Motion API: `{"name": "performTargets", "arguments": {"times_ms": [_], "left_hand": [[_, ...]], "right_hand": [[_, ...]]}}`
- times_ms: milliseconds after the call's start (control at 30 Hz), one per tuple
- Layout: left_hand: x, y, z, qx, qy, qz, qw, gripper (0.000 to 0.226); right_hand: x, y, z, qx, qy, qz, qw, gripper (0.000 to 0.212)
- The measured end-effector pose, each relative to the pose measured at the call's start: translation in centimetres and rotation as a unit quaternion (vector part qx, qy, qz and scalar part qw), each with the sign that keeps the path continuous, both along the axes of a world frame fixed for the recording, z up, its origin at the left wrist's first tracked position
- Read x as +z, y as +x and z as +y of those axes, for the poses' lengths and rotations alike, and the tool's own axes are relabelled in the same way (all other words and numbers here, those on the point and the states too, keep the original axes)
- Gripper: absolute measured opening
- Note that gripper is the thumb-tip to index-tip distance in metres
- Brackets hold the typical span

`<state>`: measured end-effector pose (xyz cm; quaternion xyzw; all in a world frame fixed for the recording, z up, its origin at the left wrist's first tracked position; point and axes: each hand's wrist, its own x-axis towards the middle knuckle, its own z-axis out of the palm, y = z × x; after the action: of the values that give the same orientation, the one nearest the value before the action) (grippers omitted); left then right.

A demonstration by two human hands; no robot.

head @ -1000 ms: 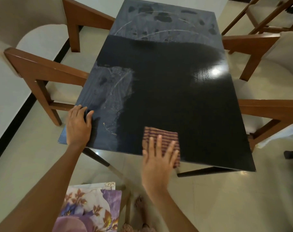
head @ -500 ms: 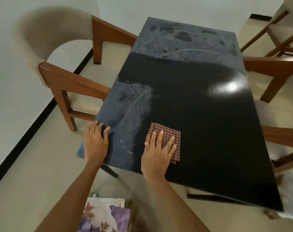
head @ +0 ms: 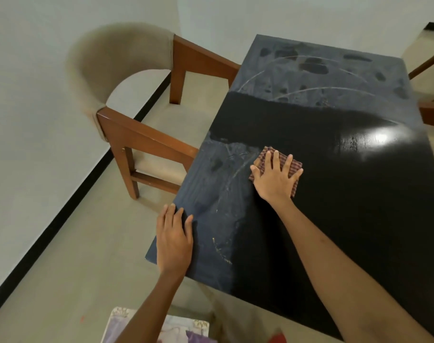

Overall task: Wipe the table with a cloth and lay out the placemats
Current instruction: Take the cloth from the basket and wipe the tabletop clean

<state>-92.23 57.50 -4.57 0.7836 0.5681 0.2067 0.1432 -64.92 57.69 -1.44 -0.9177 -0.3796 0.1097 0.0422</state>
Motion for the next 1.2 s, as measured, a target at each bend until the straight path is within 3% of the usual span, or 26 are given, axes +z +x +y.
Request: {"name": "performTargets", "arguments": {"times_ms": [500,967,1200], "left_hand": [[-0.3,-0.1,0.1,-0.024,0.023,0.036,0.999,0.043],[-0.1,-0.1,0.1,-0.017,0.014,0.024,0.999,0.047],[0.0,-0.2,0.1,-0.011,0.062,-0.001,0.998,0.039]], "right_hand": [[-1.0,-7.0,14.8,0.207,0.033,-0.007,0.978,0.069],[-0.9,-6.2,15.9,0.131,0.035,0.002,0.991,0.070],[-0.7,-13.3,8.5,0.137,0.064,-0.014,0.988,0.070]]}}
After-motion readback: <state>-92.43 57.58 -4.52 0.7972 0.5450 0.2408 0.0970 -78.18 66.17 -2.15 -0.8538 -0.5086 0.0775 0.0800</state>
